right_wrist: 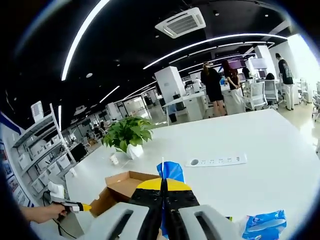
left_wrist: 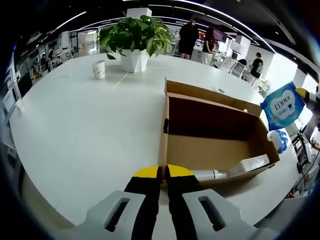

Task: Operate the shoe box by opening the lid, removing the specified soft item, and placing it in the target area until the item is outside and the box remains undamaged.

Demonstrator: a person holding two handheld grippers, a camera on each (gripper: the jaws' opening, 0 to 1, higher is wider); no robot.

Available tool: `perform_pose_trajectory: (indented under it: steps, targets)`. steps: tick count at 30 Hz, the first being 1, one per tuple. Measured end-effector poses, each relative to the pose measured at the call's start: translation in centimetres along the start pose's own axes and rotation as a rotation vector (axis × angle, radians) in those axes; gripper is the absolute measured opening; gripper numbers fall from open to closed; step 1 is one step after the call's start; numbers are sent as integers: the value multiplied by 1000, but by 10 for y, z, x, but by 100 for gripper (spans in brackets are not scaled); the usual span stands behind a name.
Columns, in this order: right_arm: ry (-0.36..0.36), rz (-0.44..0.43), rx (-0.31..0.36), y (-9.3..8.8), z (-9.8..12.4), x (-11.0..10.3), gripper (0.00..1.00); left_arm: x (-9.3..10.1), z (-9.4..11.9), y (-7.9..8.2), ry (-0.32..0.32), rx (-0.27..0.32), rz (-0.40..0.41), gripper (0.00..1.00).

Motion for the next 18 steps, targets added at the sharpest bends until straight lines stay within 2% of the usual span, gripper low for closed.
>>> perform_pose_trajectory:
  steps: [8,18]
  targets:
    - [-24,5,-4,-4,0,2,0,0,0,0,-1,3,-1,1]
    - [-60,-2,-43,-24,-12,-5,0,0,1,-1,-7,9,5,2]
Point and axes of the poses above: the point that each gripper's makers call its tool centre point, and the gripper's own axes: z roughly backward along the fingers, x roughly to its right, y roughly out of its top, the point moved 10 cm from there along z, roughly backward along the fingers, and after that the axes turned 13 degrees about -y, right-handed, at the moved point
